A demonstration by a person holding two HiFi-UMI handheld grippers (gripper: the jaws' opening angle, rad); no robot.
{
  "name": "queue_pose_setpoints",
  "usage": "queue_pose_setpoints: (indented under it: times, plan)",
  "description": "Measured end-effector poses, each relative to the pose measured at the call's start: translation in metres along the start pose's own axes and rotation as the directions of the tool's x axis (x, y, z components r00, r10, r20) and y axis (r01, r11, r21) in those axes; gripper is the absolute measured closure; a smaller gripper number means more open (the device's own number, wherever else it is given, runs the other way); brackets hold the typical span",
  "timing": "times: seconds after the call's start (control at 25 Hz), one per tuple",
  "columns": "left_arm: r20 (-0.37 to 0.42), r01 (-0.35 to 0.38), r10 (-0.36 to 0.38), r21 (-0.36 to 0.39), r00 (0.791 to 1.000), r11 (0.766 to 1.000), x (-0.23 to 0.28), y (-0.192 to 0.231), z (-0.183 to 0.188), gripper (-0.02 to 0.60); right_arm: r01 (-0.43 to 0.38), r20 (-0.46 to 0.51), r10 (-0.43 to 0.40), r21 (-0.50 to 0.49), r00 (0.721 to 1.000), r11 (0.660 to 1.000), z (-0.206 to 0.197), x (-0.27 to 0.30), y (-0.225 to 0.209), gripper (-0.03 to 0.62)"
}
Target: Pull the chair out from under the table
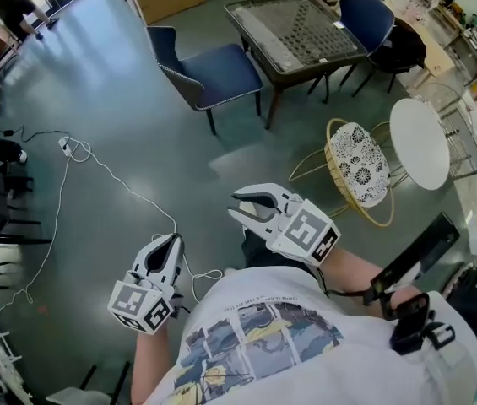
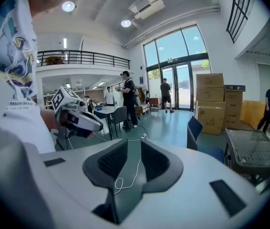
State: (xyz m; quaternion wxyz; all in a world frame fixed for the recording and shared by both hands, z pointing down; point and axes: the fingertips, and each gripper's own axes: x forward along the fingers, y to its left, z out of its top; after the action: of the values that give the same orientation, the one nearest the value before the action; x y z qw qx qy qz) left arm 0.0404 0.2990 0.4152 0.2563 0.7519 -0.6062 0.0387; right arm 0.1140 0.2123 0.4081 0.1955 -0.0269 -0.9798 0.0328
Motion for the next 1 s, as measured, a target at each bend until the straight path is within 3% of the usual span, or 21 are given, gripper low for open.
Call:
queue_pose_setpoints:
  times: [0.52,0.76,1.0]
  plan:
    - [-0.021,-0.088,0.089,0.040,0.996,0.995,0.171,0.112,0.128,0.568,0.066,0.043,-0.067,0.022,0.997,0.998,0.039,0.019,-0.223,0.522]
    - [-0.058,-0.080,0.082,0.021,0.995,0.997,0.229,0.180,0.151,0.514,0.129,0.029,-0.131,0.069,0.991,0.989,0.027,0.046,-0.279,0.522]
    - [-0.094,-0.048,0.046,-0.021,0.995,0.999,0.280,0.262,0.182,0.468,0.248,0.002,-0.249,0.092,0.968,0.964,0.044,0.072,-0.325,0.519]
